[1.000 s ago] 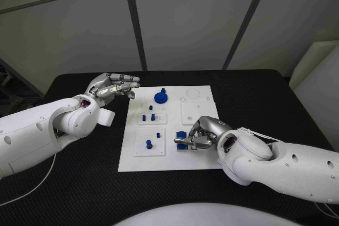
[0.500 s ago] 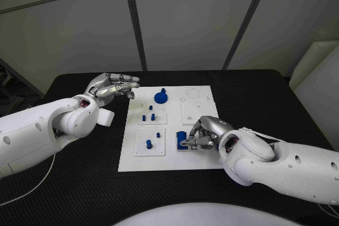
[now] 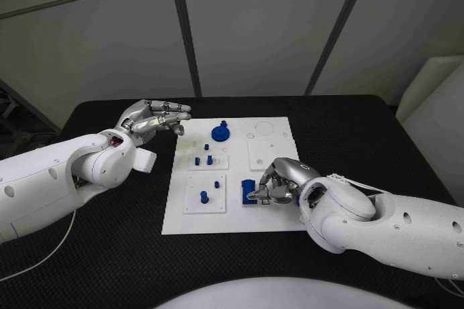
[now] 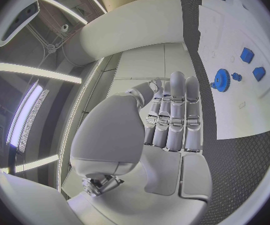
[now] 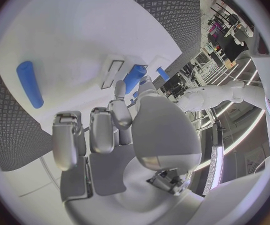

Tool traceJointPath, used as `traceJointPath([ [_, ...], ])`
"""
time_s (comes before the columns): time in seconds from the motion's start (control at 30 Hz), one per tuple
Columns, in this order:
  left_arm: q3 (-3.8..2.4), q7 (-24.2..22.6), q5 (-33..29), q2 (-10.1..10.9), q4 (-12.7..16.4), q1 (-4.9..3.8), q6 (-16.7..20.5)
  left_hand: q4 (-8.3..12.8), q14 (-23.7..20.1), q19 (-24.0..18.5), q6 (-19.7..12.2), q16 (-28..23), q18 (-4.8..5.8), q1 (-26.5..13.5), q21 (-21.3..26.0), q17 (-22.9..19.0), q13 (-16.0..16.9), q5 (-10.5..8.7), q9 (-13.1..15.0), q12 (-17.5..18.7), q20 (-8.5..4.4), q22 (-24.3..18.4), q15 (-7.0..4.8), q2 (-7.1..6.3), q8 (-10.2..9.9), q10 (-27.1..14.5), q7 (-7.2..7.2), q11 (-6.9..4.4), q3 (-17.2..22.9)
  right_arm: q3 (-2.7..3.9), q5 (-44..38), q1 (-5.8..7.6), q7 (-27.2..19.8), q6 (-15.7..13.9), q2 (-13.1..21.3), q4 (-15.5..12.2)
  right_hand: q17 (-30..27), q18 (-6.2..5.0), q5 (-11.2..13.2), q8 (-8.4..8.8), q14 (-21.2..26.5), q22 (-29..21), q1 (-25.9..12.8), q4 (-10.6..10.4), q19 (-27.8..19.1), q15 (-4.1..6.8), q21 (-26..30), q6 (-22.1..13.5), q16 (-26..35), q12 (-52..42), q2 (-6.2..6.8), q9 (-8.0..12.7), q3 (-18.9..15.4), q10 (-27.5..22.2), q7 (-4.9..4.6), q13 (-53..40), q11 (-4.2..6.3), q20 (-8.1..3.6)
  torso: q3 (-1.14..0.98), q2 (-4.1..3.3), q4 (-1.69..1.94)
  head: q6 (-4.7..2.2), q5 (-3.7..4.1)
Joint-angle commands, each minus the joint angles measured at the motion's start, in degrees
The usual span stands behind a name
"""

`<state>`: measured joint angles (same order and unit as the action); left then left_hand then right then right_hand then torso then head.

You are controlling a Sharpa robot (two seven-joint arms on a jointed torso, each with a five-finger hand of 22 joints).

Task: Assemble the parts on the task board

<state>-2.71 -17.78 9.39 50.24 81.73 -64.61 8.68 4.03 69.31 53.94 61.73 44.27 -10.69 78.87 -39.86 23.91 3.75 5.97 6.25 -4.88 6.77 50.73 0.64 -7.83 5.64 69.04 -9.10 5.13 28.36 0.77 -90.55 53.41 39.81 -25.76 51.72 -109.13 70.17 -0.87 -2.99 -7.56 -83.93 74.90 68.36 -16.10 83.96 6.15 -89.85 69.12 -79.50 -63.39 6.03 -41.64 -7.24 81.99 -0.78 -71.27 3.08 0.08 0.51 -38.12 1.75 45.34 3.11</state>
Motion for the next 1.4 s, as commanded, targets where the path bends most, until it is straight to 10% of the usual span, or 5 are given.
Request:
traceJointPath([
  [0.03,-0.04,-0.2,-0.2,0.0,0.1,-0.08,-0.6,0.0,0.5,0.3,0.5,-0.2,0.24,-0.1,0.0,-0.1,0.1,-0.03,0.1,-0.2,0.01,-0.1,0.02,0.59,0.1,0.4,0.05,0.13,-0.3,0.01,1.1,0.07,-2.4,-3.3,1.3,-0.9,-0.1,0.87,0.1,0.50,-2.5,15.1,-1.8,-0.8,6.0,0.41,-0.2,0.0,-0.2,0.1,0.50,-0.1,-0.6,0.3,-0.09,0.0,-0.04,-0.16,-0.01,-0.01,-0.09,-0.16,0.19],
  [0.27,-0.04,-0.1,-0.2,0.1,0.2,-0.08,-0.4,0.0,0.5,0.3,0.5,-0.2,0.24,0.0,0.1,-0.1,0.1,0.00,0.1,-0.2,0.00,-0.1,0.01,0.70,0.0,0.4,0.05,0.12,-0.3,0.41,9.6,0.09,-9.6,-5.9,7.6,-3.4,-1.2,0.87,-0.3,3.48,-2.2,15.1,0.6,-0.4,6.0,-0.36,-0.2,-4.0,0.5,3.9,-0.88,0.7,0.6,-1.2,-1.39,2.2,-1.09,0.41,0.05,0.00,-0.13,-0.36,1.18],
  [0.67,-0.04,-0.2,-0.2,-0.2,0.1,-0.08,-0.2,0.0,0.5,0.3,0.5,-0.2,0.24,0.0,0.1,-0.1,0.1,0.01,0.1,-0.2,0.00,-0.1,0.01,0.69,0.0,0.4,0.06,0.12,-0.3,1.46,4.5,0.10,-6.9,0.9,18.1,-4.1,-0.4,0.87,-5.6,3.69,-2.3,15.1,8.0,2.3,6.0,-0.85,-0.2,-4.4,0.3,6.1,-3.88,4.0,1.2,-1.5,-1.87,3.5,-1.50,1.09,-0.03,0.23,-0.81,-0.39,2.98],
  [1.4,-0.03,-0.2,-0.2,-0.2,-0.1,-0.04,-0.4,0.0,0.5,0.3,0.5,-0.2,0.24,0.0,0.1,-0.1,0.1,0.01,0.1,-0.2,0.00,-0.1,0.01,0.69,0.0,0.4,0.06,0.12,-0.3,1.25,-0.2,-0.17,-2.1,5.8,14.5,-1.9,0.1,0.87,-6.8,3.42,-2.4,15.1,7.8,2.2,6.0,-0.53,-0.2,-2.3,0.1,5.2,-3.55,4.2,-0.7,-1.0,-1.41,2.8,-1.13,0.80,0.07,0.24,-0.60,0.10,3.53],
])
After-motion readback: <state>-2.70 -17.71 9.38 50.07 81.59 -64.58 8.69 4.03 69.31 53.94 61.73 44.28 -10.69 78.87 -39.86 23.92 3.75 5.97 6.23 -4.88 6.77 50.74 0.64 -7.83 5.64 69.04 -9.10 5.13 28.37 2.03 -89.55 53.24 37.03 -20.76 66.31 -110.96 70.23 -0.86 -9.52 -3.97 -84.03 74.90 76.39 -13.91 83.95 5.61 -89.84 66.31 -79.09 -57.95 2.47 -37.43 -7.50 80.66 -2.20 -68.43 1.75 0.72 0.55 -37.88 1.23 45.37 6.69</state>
